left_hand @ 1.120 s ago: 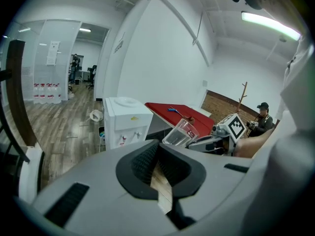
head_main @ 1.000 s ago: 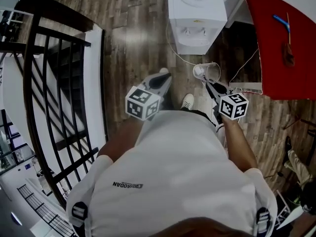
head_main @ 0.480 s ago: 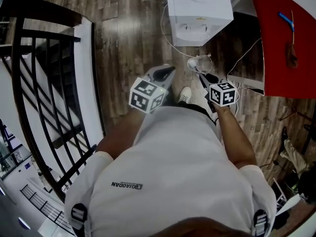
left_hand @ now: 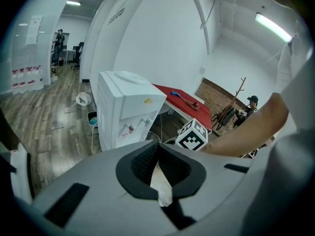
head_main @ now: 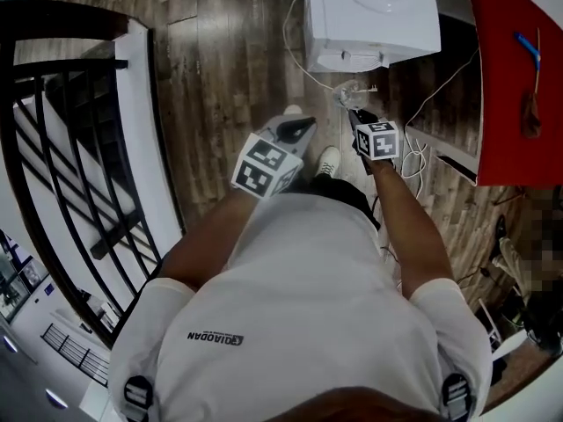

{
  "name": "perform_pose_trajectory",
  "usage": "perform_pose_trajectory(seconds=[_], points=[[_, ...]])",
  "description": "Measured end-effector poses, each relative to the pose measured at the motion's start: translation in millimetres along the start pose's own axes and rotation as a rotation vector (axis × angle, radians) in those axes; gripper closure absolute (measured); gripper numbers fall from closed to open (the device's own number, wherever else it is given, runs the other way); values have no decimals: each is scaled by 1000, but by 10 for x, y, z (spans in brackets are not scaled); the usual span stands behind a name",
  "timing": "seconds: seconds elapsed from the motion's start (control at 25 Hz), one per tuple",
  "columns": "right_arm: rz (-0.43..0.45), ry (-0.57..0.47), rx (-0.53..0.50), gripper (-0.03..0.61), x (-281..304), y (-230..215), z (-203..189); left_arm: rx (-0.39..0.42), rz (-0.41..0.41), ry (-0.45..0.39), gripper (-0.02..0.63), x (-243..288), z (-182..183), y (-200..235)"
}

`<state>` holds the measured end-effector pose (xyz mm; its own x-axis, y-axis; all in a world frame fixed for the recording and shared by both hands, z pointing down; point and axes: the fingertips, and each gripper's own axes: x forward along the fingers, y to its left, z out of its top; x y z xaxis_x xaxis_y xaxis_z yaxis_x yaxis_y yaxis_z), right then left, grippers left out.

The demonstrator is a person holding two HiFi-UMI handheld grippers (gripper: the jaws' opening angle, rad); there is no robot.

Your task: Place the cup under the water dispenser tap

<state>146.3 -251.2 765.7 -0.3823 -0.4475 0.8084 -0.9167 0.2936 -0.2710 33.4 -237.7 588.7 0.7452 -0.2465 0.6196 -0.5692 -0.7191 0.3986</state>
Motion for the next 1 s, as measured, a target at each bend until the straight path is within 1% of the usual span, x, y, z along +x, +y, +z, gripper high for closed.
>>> perform_pose_trajectory(seconds=[0.16,0.28,0.36,0.48,0.64,0.72,0.84,1.0], points=[[-71,55,-8,528,506,-207,5,-27,-9,36,617,182,-90,324],[-140,93,-77,528,809,-366,-73,-19,-25,64,617,259,-132,453],[-169,92,-110,528,987,-431,-88,-3,-29,78,617,282,-172,532],[-189,67,-134,528,1236,-489,-67,0,-20,96,617,281,-241,662],[-206,36,-145,528,1484,-589,8,-33,-9,117,617,298,-372,771],[-212,20,-149,528,1566,-630,59,-42,-13,134,617,315,-463,780],[-214,-2,-201,528,1665,-659,145,-50,-21,149,617,322,-574,759],[-220,-4,-236,528,1788,-700,141,-58,-30,156,617,300,-667,685]])
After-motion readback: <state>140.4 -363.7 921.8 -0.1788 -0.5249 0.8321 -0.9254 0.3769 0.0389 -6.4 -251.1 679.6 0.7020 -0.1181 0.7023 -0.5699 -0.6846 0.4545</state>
